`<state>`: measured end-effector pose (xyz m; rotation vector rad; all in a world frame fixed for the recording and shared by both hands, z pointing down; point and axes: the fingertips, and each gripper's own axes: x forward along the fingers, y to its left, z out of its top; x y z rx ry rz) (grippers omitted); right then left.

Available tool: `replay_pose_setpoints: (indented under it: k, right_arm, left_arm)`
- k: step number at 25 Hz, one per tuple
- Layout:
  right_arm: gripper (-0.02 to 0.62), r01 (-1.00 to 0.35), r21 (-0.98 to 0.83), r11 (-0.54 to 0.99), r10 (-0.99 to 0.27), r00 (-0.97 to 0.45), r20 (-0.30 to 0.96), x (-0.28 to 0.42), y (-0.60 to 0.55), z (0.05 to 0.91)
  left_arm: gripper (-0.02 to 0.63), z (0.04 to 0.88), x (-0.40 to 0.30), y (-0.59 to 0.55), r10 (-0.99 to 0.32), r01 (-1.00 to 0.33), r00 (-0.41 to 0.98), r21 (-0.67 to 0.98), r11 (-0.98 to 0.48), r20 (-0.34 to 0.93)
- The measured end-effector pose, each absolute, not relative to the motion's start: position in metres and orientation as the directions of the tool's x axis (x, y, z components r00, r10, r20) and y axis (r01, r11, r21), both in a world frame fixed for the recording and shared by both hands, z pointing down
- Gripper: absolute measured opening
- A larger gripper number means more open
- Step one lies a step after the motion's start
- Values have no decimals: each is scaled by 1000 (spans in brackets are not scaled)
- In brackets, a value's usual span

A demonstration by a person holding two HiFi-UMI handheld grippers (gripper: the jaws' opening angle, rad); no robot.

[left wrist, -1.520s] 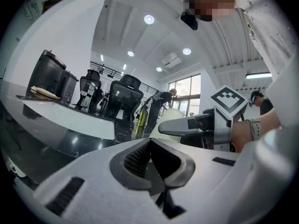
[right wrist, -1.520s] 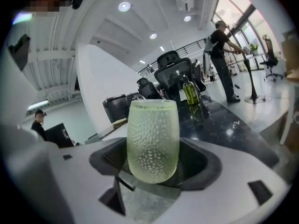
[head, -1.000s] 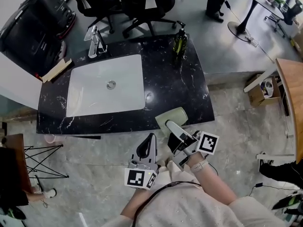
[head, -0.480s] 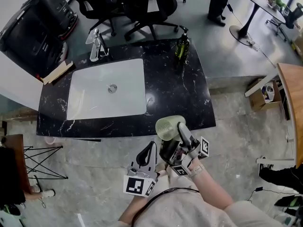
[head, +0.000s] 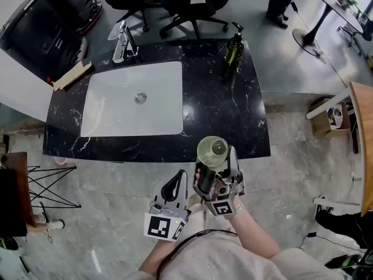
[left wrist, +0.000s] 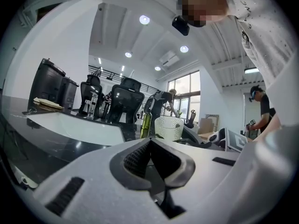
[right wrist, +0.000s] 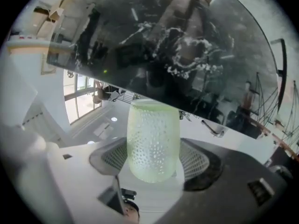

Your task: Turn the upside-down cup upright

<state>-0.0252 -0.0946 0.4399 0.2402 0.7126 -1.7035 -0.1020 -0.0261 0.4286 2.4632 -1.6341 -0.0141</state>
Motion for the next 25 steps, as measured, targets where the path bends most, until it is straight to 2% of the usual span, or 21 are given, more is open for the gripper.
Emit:
replay_pose_setpoints:
  k: [6, 18, 25]
  right_arm:
    - [325, 979, -198, -55, -839, -153, -522, -15, -98, 444]
    - [325, 997, -74, 34, -835, -12, -550, 3, -104, 444]
    - [325, 998, -45, 52, -819, 16, -573, 6, -106, 445]
  left_arm:
    - [6, 432, -106, -25, -920, -923, 373, 144, -356, 119]
    - [6, 429, -103, -26, -927, -931, 354, 143, -336, 127]
    - [6, 431, -106, -24, -931, -937, 337, 145, -318, 136]
